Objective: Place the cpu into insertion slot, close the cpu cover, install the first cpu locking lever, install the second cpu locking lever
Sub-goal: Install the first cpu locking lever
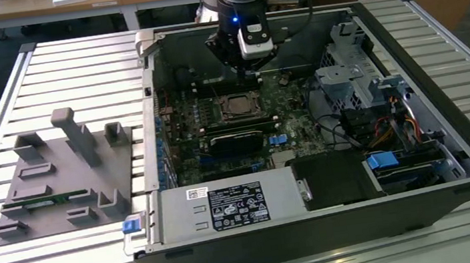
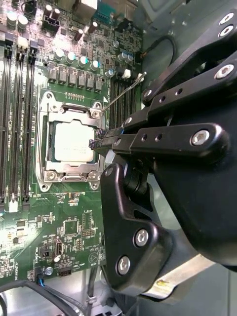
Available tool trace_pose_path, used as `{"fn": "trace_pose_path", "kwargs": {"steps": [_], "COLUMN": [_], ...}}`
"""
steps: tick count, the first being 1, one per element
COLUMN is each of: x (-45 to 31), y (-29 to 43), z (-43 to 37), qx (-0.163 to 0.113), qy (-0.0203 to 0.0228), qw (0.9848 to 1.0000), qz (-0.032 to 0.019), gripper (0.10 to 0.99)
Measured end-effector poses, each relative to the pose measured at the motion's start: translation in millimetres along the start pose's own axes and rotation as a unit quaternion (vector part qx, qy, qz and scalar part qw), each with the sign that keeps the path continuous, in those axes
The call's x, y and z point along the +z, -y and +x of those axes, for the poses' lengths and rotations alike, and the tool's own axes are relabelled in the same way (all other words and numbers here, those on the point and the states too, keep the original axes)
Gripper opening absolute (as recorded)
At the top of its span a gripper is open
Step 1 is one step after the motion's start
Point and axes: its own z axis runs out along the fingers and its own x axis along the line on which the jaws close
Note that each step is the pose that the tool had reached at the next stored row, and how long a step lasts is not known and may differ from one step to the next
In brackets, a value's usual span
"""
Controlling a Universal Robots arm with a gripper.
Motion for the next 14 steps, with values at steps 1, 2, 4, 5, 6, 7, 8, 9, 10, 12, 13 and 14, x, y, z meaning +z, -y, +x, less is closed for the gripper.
{"fn": "trace_pose_path", "kwargs": {"steps": [1,2,4,5,6,7,8,9,10,12,13,14], "x": [0.0,0.0,0.0,0.0,0.0,0.1,0.1,0.1,0.2,0.2,0.3,0.3], "y": [0.0,0.0,0.0,0.0,0.0,0.0,0.0,0.0,0.0,0.0,0.0,0.0], "z": [0.0,0.0,0.0,0.0,0.0,0.0,0.0,0.0,0.0,0.0,0.0,0.0], "qx": [-0.004,-0.008,-0.016,-0.021,-0.026,-0.031,-0.036,-0.041,-0.047,-0.059,-0.065,-0.071], "qy": [-0.0001,-0.0001,-0.0003,-0.0004,-0.0004,-0.0005,-0.0006,-0.0007,-0.0008,-0.0009,-0.001,-0.0011], "qw": [1.0,1.0,0.9999,0.9998,0.9997,0.9995,0.9994,0.9992,0.9989,0.9983,0.9979,0.9975], "qz": [0.0,0.0,0.0,0.0,0.0,0.0,0.0,0.0,0.0,-0.0001,-0.0001,-0.0001], "gripper": [0.106,0.106,0.106,0.106,0.106,0.106,0.106,0.106,0.106,0.106,0.106,0.106]}}
